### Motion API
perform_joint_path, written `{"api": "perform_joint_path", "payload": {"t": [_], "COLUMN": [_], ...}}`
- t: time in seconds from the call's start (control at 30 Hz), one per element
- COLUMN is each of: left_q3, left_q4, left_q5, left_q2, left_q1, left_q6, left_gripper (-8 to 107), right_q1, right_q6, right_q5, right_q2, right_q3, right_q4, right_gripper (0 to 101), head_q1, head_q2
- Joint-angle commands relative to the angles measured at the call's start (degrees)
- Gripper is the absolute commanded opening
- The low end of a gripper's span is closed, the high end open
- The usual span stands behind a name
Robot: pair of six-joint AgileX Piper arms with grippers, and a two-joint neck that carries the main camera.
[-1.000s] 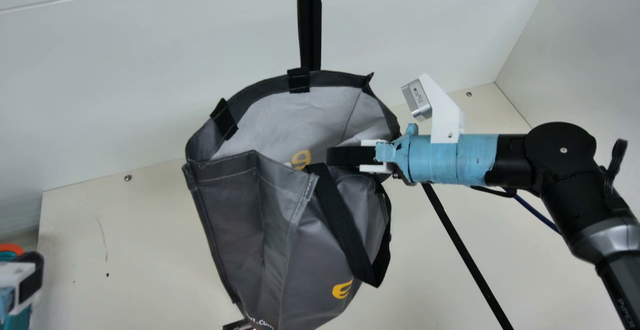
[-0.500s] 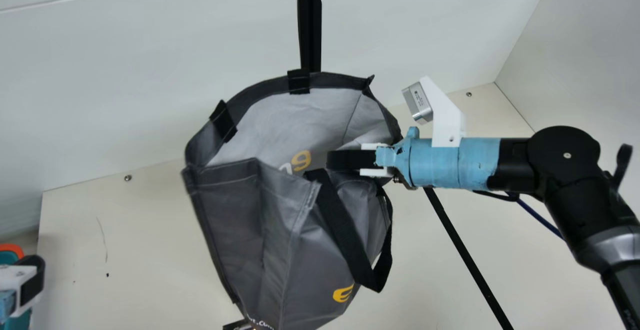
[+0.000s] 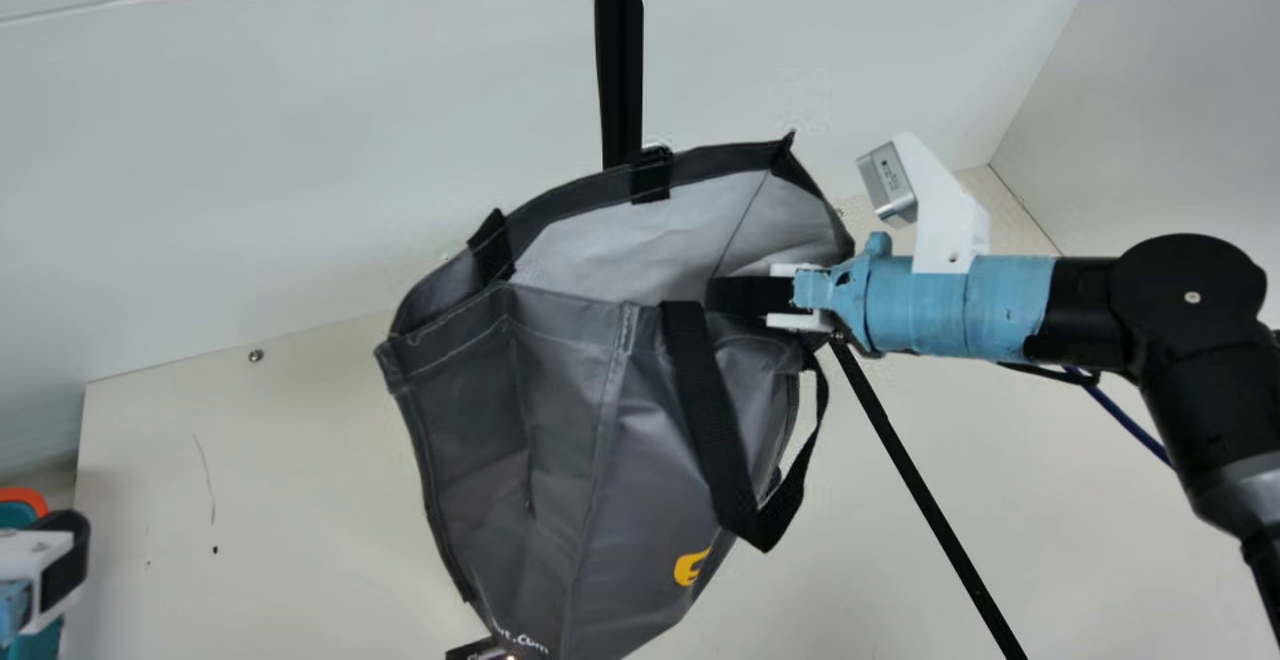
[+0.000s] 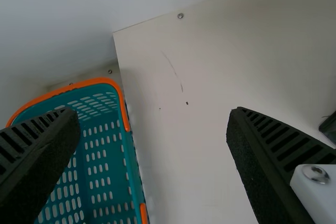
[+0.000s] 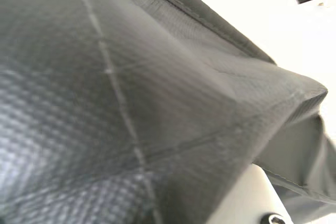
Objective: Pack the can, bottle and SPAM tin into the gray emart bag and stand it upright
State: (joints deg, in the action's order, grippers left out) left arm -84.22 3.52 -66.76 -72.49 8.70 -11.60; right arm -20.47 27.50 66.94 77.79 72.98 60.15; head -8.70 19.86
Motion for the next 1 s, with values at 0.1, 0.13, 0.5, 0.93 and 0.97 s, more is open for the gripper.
{"api": "perform_joint_path", "payload": {"t": [0.1, 0.13, 0.5, 0.93, 0.97], "left_q3": [0.0, 0.0, 0.0, 0.0, 0.0], "left_q4": [0.0, 0.0, 0.0, 0.0, 0.0], "left_q5": [0.0, 0.0, 0.0, 0.0, 0.0], "left_q2": [0.0, 0.0, 0.0, 0.0, 0.0], "left_q1": [0.0, 0.0, 0.0, 0.0, 0.0], "left_q6": [0.0, 0.0, 0.0, 0.0, 0.0], "left_gripper": [90, 90, 90, 90, 90], "right_q1": [-1.98, -2.4, -7.99, -17.76, -18.57], "right_q6": [-1.04, -1.26, -2.82, -1.71, -1.5], "right_q5": [-0.88, -0.98, -1.72, 0.0, 0.25], "right_q2": [0.04, 0.09, 1.75, 7.03, 7.59], "right_q3": [2.14, 2.58, 8.54, 18.86, 19.8], "right_q4": [-5.07, -5.85, -14.05, -20.72, -21.13], "right_gripper": [0, 0, 0, 0, 0], "head_q1": [-1.3, -1.3, -1.3, -1.3, -1.3], "head_q2": [0.14, 0.14, 0.14, 0.14, 0.14]}}
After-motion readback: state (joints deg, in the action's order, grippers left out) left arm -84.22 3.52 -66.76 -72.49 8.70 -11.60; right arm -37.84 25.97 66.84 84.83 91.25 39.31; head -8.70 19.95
